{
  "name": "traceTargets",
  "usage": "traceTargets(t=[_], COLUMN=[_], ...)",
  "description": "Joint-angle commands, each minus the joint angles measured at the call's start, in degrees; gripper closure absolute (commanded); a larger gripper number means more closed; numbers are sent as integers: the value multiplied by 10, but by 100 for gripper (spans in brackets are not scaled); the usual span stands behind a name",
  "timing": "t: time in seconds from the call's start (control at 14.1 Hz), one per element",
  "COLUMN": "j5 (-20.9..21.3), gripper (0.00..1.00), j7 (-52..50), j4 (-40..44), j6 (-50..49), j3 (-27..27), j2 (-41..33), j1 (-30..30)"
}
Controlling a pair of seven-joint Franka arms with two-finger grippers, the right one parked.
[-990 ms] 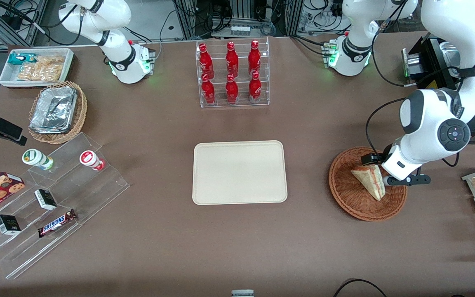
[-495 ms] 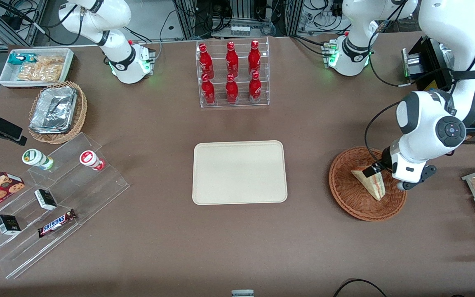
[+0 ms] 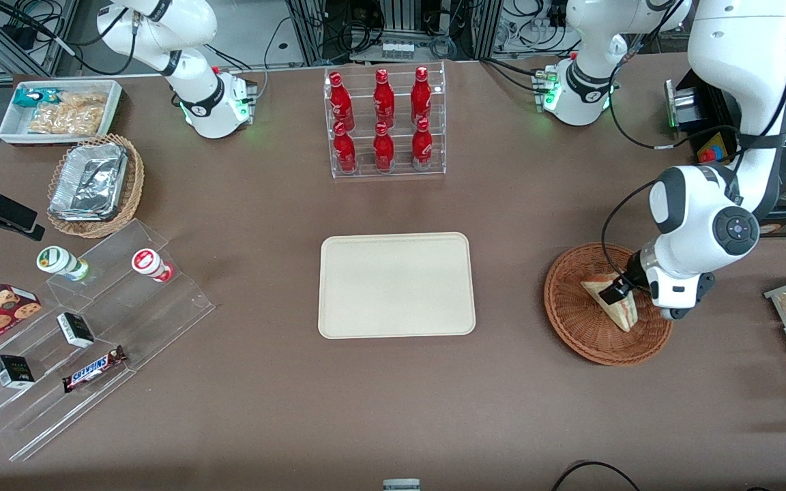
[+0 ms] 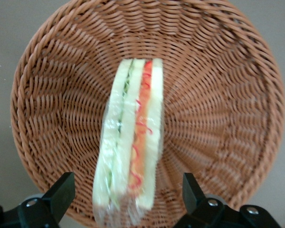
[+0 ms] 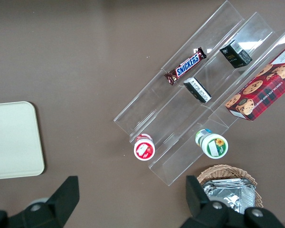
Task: Place sandwich from basket to tray
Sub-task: 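Close the left gripper on the sandwich and lift it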
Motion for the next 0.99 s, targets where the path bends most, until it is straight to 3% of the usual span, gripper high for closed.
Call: traceTargets(t=[0.0, 0.35, 0.49, 0.57, 0.71, 0.92], j5=[-10, -8, -6, -3, 0, -3], gripper=[1, 57, 87, 93, 95, 93], j7=[-6, -62, -61, -57, -10, 194], j4=[2, 2, -1, 3, 30, 129], j6=[27, 26, 20, 12, -30, -164], j3=[4, 4, 4, 3, 0, -10], j2=[20, 31, 28, 24, 9, 15], j1=[-2, -5, -6, -6, -10, -26])
